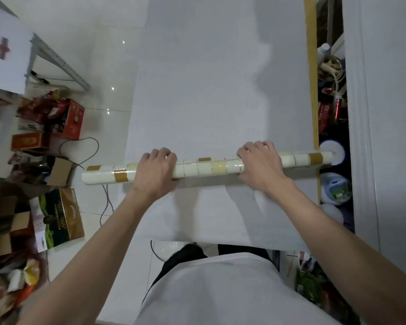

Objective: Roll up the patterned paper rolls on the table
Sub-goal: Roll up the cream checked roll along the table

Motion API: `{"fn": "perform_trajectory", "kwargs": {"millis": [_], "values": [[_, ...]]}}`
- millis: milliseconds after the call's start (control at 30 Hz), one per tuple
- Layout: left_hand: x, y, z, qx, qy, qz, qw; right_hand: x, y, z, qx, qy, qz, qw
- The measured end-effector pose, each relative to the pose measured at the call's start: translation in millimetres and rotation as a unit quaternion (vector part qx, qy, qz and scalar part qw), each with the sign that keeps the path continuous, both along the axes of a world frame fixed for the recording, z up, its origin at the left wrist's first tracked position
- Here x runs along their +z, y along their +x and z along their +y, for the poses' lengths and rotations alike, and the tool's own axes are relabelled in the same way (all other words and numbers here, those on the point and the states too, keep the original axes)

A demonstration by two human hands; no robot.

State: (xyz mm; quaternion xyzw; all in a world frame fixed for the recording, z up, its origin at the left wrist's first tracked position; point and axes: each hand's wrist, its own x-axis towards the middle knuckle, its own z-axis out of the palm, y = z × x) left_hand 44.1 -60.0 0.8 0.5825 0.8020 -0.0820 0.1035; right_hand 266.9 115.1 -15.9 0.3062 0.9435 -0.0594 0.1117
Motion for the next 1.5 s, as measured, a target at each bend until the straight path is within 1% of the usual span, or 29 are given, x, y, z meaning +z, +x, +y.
{"fn": "perform_trajectory", "kwargs": {"millis": [100,233,400,467,533,700,867,1033,1133,1200,1267,1333,1367,1433,1500], "values": [[24.5,5.3,-34.9,-0.012,0.010,0.008,1.000,21.8,10.8,-46.0,-0.034,0.003,0.011,0.999],[44.5,9.3,-86.7,-0.055,0.049,-0.002,0.997,46.0,32.1,-120.9,-0.096,0.025,0.029,0.995],[52.7,21.2,-142.1,-0.130,0.068,-0.009,0.989,63.0,70.5,-217.4,-0.166,-0.008,0.053,0.985],[54.4,28.5,-157.4,-0.164,0.069,-0.020,0.984,69.0,86.4,-249.3,-0.193,-0.021,0.047,0.980],[57.9,39.8,-169.6,-0.198,0.072,-0.033,0.977,75.0,103.4,-279.8,-0.225,-0.020,0.038,0.974],[72.4,85.4,-185.0,-0.288,0.088,-0.025,0.953,86.8,156.3,-347.2,-0.302,0.044,0.048,0.951],[89.2,158.2,-202.6,-0.378,0.101,0.003,0.920,96.9,224.3,-421.1,-0.397,0.077,0.059,0.913],[101.0,272.2,-248.9,-0.498,0.115,-0.013,0.860,111.2,321.5,-538.4,-0.503,0.083,0.073,0.857],[107.4,355.0,-291.2,-0.562,0.114,-0.034,0.818,120.9,383.7,-618.6,-0.577,0.082,0.046,0.812],[109.2,410.0,-318.0,-0.613,0.121,-0.038,0.780,123.2,424.4,-669.8,-0.615,0.105,0.038,0.780],[109.2,457.4,-339.3,-0.657,0.150,-0.063,0.736,124.3,459.7,-713.3,-0.636,0.134,0.031,0.759],[109.0,500.1,-354.6,-0.688,0.167,-0.112,0.698,127.5,489.9,-746.4,-0.650,0.149,0.022,0.745],[109.6,519.6,-360.5,-0.697,0.166,-0.130,0.685,128.7,503.7,-758.9,-0.660,0.151,0.019,0.736],[109.9,556.1,-367.0,-0.718,0.170,-0.135,0.661,128.9,530.3,-776.1,-0.680,0.150,0.022,0.717],[106.5,589.6,-366.7,-0.749,0.184,-0.127,0.624,126.2,554.1,-787.9,-0.704,0.141,0.053,0.694]]}}
